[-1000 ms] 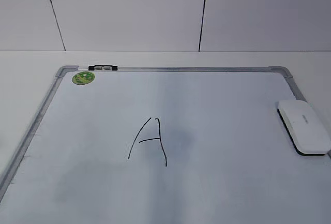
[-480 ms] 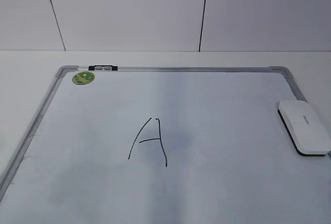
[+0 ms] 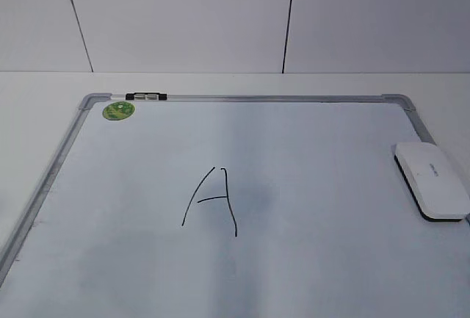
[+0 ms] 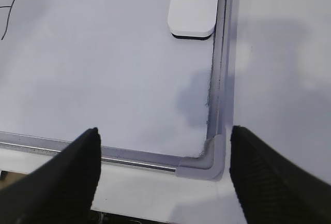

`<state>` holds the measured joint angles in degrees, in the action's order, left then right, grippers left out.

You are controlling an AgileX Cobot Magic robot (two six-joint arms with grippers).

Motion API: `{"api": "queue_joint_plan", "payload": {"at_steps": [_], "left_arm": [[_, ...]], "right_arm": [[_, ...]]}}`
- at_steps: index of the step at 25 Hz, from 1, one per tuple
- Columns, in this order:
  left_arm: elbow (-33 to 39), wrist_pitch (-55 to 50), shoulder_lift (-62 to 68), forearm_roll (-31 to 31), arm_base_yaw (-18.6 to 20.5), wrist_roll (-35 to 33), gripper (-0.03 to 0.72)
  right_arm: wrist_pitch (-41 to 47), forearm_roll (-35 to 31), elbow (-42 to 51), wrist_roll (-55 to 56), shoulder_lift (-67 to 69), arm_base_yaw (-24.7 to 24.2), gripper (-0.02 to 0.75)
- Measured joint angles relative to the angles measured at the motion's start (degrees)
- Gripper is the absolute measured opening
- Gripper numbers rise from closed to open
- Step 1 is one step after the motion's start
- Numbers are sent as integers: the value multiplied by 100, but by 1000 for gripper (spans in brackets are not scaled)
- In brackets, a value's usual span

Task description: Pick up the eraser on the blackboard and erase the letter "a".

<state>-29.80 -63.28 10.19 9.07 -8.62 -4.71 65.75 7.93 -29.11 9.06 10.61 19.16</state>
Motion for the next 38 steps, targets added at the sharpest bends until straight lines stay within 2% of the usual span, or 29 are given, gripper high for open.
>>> {"api": "queue_joint_plan", "payload": {"at_steps": [16, 23, 33, 38], "left_arm": [[0, 4, 0, 72, 0, 0, 433], [0, 13, -29, 76, 0, 0, 433], [0, 13, -688, 85, 0, 0, 433], [0, 13, -881, 85, 74, 0, 433]], "right_arm": [[0, 0, 0, 0, -4, 0, 592], [0, 0, 0, 0, -441, 0, 592], [0, 0, 0, 0, -879, 0, 592], [0, 10, 0, 0, -879, -434, 592]]}}
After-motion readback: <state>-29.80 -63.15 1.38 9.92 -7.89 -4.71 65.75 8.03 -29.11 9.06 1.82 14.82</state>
